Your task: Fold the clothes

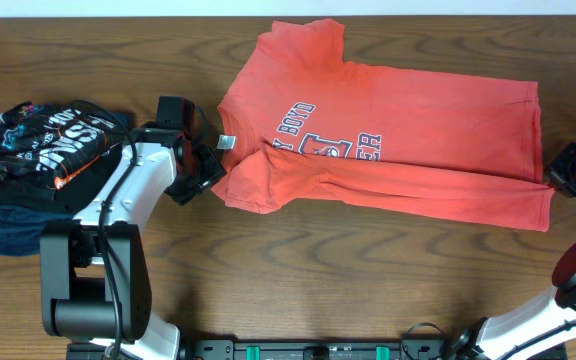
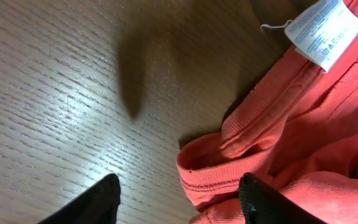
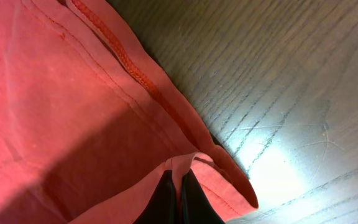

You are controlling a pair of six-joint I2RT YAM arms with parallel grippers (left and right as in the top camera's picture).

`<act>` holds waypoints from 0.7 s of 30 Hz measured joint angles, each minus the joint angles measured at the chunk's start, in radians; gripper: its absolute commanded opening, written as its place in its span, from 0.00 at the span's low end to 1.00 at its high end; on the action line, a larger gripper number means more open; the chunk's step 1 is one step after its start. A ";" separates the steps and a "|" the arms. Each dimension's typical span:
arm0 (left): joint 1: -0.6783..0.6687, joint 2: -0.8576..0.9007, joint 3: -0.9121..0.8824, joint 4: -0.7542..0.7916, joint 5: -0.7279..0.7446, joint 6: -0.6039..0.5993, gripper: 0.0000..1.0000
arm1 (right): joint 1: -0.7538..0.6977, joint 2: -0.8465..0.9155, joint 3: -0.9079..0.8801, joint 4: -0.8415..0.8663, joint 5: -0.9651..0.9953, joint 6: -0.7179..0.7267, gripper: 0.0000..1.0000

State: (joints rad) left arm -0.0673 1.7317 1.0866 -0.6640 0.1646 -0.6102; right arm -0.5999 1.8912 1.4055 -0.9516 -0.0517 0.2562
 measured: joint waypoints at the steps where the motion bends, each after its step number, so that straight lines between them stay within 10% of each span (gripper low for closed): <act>1: 0.000 0.000 0.000 0.000 0.000 0.001 0.58 | 0.000 0.000 0.000 0.000 0.000 0.000 0.01; 15: -0.002 0.002 -0.068 0.100 0.035 0.000 0.57 | 0.000 0.000 0.000 -0.001 0.000 0.000 0.01; 21: -0.014 0.053 -0.081 0.137 0.058 -0.006 0.27 | 0.000 0.000 0.000 -0.001 0.000 0.000 0.01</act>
State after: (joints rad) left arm -0.0811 1.7851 1.0054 -0.5270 0.2222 -0.6159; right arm -0.5999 1.8912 1.4055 -0.9524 -0.0521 0.2558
